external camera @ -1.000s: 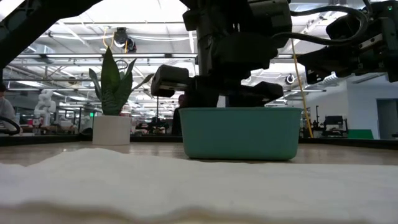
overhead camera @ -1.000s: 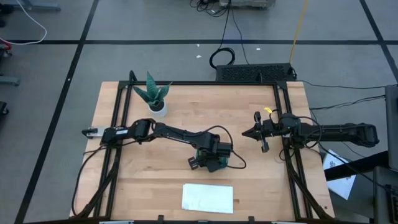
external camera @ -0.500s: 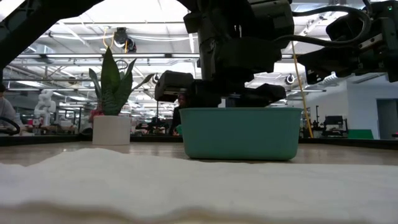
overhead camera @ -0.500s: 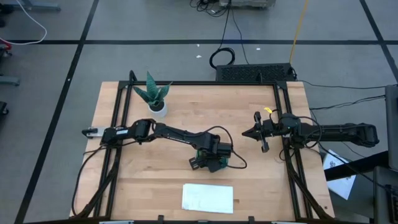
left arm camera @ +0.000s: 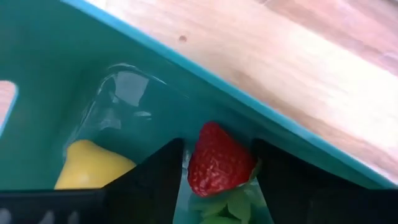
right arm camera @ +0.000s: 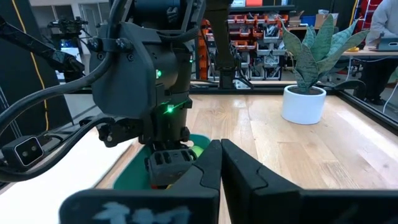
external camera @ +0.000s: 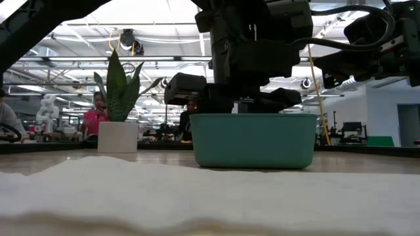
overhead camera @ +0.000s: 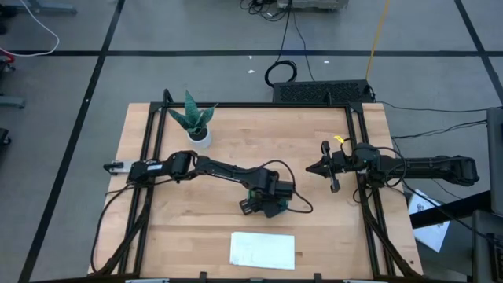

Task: Pick and placing Produce into tupperware
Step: Put the strawberry into the blue bin, then adjust the blue bin

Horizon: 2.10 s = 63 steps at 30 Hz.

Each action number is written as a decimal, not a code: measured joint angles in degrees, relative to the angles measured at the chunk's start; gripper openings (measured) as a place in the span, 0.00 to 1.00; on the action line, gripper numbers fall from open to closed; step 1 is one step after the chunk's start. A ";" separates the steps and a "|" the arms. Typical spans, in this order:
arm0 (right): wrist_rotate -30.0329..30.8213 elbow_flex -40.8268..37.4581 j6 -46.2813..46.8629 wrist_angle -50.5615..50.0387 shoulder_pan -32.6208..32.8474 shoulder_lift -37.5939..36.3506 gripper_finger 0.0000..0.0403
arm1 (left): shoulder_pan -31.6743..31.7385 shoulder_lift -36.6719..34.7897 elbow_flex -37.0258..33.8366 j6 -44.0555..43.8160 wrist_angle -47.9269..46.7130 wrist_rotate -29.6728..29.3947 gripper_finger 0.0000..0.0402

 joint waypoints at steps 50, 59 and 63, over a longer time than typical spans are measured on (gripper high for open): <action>-0.20 0.01 0.84 0.02 0.07 0.11 0.00 | 0.52 -12.39 1.33 -18.34 -8.04 -7.52 0.03; -0.22 0.00 0.84 0.04 0.07 0.11 0.00 | 0.75 -13.03 1.31 -17.34 -9.60 -14.99 0.01; -0.24 0.00 0.86 0.04 0.09 0.11 0.00 | 1.23 -15.97 1.28 -17.95 -9.22 -17.24 0.02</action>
